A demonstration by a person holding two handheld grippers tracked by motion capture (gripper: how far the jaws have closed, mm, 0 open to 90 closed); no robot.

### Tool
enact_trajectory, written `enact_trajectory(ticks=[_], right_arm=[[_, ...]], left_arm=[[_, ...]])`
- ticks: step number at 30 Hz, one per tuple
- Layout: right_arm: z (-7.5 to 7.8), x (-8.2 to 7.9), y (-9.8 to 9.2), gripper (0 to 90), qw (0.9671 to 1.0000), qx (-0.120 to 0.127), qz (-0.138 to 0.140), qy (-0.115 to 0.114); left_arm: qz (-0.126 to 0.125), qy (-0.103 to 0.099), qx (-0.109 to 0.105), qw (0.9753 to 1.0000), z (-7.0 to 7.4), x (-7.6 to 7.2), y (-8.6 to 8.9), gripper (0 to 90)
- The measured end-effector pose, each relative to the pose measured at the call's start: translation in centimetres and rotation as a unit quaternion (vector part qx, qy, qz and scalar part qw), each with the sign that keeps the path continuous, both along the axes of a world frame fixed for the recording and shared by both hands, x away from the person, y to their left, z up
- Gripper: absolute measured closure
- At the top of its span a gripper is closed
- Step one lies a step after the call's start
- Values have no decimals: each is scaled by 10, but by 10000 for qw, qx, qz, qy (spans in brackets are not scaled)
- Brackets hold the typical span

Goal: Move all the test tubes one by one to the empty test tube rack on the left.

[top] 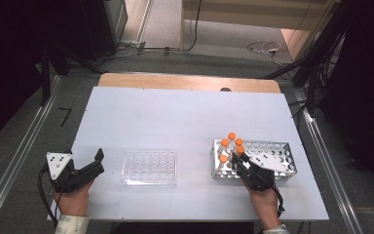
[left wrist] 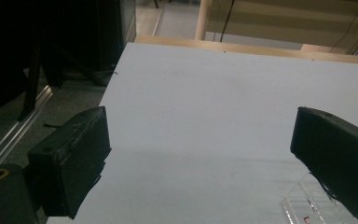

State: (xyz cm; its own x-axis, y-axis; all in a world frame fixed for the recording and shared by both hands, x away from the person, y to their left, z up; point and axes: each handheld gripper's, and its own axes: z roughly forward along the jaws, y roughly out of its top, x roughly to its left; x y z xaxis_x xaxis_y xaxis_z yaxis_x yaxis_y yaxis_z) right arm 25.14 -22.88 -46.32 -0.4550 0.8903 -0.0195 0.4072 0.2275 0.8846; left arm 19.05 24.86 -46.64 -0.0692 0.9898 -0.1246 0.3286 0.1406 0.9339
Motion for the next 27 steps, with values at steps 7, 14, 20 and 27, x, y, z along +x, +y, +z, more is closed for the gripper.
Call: enact_trajectory(ticks=[7,14,20,27], right_arm=[[8,-3,-2,712,9998,135,-24,-122],[21,-9,-5,713,9992,286,-25,-289],[35,-15,-7,714,9981,416,-24,-460],[47,-22,-9,716,9969,492,75,-610]], left_arm=[[-5,0,-3,10000,0,0,0,47],[-14,-3,-5,10000,0,0,0,48],[-29,-16,-1,10000,0,0,-1,49],[-57,-21,-14,10000,1,0,-2,49]])
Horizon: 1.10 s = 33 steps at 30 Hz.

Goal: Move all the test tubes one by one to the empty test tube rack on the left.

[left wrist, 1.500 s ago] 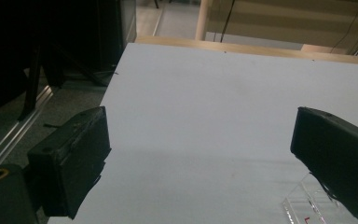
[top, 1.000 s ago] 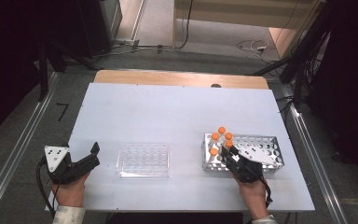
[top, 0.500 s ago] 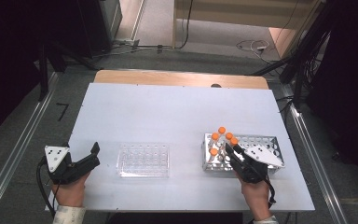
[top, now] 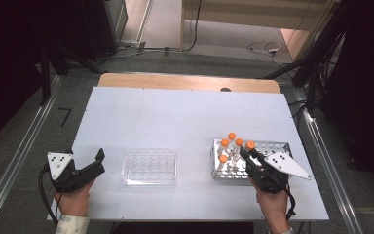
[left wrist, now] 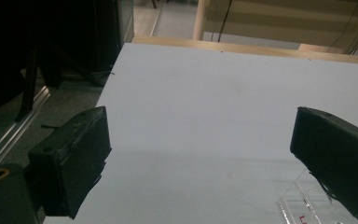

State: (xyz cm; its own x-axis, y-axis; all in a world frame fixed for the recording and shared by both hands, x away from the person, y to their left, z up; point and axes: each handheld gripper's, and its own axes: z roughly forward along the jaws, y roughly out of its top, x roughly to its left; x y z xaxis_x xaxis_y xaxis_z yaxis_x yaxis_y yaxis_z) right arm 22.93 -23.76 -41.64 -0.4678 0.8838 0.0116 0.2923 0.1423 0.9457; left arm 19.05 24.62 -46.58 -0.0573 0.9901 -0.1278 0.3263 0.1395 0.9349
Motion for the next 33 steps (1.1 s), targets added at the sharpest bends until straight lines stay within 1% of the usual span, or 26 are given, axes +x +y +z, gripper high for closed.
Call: enact_trajectory(ticks=[4,10,14,15,17,18,19,21,22,23,25,28,29,30,31,33], right_arm=[[6,-6,0,716,10000,9,52,-10],[11,-10,1,716,9998,-40,168,19],[11,-17,2,716,9995,-78,279,151],[11,-17,2,716,9995,-78,279,151],[11,-22,4,716,9991,-99,368,174],[13,-26,8,716,9986,-138,473,181],[13,-26,8,716,9986,-138,473,181],[15,-32,12,716,9979,-169,590,195],[16,-36,16,716,9971,-195,712,200],[16,-36,16,716,9971,-195,712,200],[16,-39,21,716,9961,-225,827,196],[15,-41,28,716,9947,-247,972,208],[15,-42,30,716,9942,-237,1019,234],[12,-41,35,716,9931,-264,1118,254],[11,-41,37,716,9925,-272,1152,291],[10,-41,40,716,9921,-276,1186,303]], left_arm=[[-28,-23,-36,10000,1,-1,-1,49],[-102,-58,-27,9999,4,-2,-3,49],[-145,-89,-40,9998,6,-5,-5,49],[-161,-96,-40,9998,7,-5,-5,49],[-186,-114,-66,9997,8,-6,-6,49],[-207,-110,-52,9997,8,-6,-7,49],[-241,-113,-57,9996,9,-7,-8,49],[-281,-110,-75,9995,10,-7,-9,49],[-306,-87,-76,9995,11,-7,-10,49],[-337,-88,-99,9993,12,-7,-11,49],[-419,-104,-100,9990,15,-8,-13,50],[-509,-127,-45,9986,20,-9,-17,56],[-533,-134,-35,9985,22,-9,-17,60],[-565,-146,-63,9983,23,-9,-18,60],[-620,-138,-70,9980,25,-9,-19,61],[-744,-84,-18,9972,27,-8,-23,65]])
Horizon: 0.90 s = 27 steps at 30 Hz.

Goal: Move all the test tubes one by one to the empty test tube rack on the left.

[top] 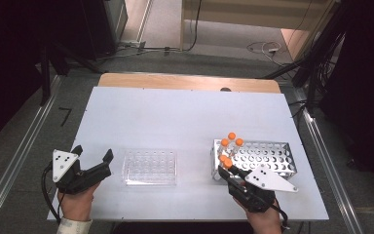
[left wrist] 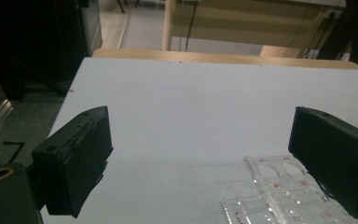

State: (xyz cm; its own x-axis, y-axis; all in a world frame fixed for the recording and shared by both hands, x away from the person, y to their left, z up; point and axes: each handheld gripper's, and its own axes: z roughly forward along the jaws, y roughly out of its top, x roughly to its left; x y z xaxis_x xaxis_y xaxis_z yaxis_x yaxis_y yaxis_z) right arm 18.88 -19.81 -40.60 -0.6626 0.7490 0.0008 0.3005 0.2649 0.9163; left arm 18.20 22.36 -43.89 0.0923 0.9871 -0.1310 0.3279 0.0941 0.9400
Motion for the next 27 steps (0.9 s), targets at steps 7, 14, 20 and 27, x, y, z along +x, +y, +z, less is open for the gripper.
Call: enact_trajectory(ticks=[7,14,20,27], right_arm=[[-9,4,18,716,9997,-55,186,125],[-16,8,29,716,9993,-168,295,165],[-22,13,36,716,9992,-215,314,152],[-25,17,43,717,9988,-302,359,150]], left_arm=[[-366,171,142,9991,6,2,-19,67],[-840,138,49,9964,11,2,-39,105],[-1411,109,38,9899,20,2,-64,142],[-2051,91,142,9786,25,2,-99,209]])
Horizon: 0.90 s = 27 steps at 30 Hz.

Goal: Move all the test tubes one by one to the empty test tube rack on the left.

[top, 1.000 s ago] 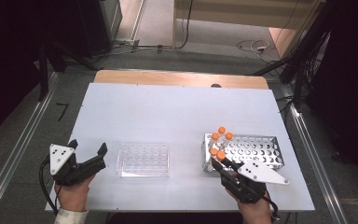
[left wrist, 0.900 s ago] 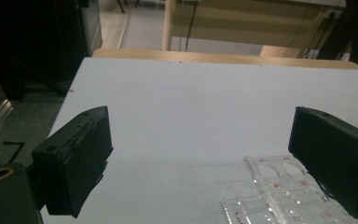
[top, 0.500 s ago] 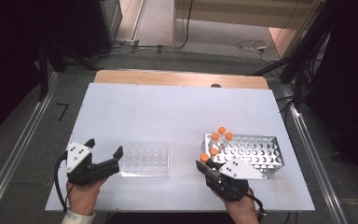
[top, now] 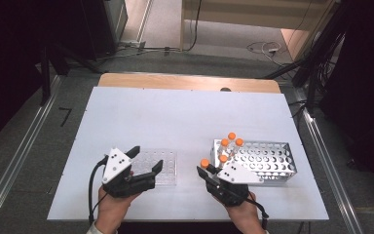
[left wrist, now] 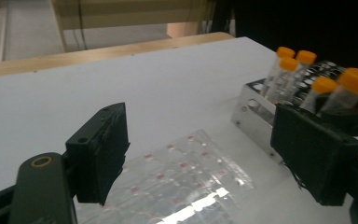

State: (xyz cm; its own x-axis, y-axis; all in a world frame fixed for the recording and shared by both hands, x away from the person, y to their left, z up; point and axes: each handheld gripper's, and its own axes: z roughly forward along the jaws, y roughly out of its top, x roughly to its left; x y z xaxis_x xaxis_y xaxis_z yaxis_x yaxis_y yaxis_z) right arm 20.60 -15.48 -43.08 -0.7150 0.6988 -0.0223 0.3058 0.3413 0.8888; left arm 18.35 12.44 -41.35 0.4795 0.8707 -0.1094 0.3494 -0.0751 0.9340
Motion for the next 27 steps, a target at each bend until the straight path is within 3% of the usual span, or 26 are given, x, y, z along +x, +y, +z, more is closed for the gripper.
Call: enact_trajectory(ticks=[1,2,3,4,6,9,12,16,21,27], right_arm=[[0,0,1,717,10000,4,3,13],[0,0,1,717,10000,4,3,13],[-1,1,3,716,10000,-26,49,11],[-2,1,4,716,10000,-44,69,35],[-3,0,8,717,9999,-98,115,-1],[-6,-1,12,717,9997,-160,160,-13],[-9,-2,15,717,9996,-188,201,0],[-9,-2,18,717,9996,-182,231,6],[-11,-3,22,717,9994,-210,275,16],[-11,-4,24,717,9993,-204,309,1]], left_arm=[[-201,18,51,9998,-2,-1,-11,226],[-201,18,51,9998,-2,-1,-11,238],[-419,58,78,9991,-4,-2,-21,252],[-419,58,78,9991,-4,-2,-21,267],[-739,96,0,9972,-4,-3,-34,300],[-891,91,-29,9960,-3,-2,-40,348],[-1176,134,-194,9928,0,1,-50,390],[-1322,83,-159,9911,0,4,-57,452],[-1463,162,-130,9890,-3,10,-65,481],[-1537,166,-95,9879,-5,12,-67,554]])
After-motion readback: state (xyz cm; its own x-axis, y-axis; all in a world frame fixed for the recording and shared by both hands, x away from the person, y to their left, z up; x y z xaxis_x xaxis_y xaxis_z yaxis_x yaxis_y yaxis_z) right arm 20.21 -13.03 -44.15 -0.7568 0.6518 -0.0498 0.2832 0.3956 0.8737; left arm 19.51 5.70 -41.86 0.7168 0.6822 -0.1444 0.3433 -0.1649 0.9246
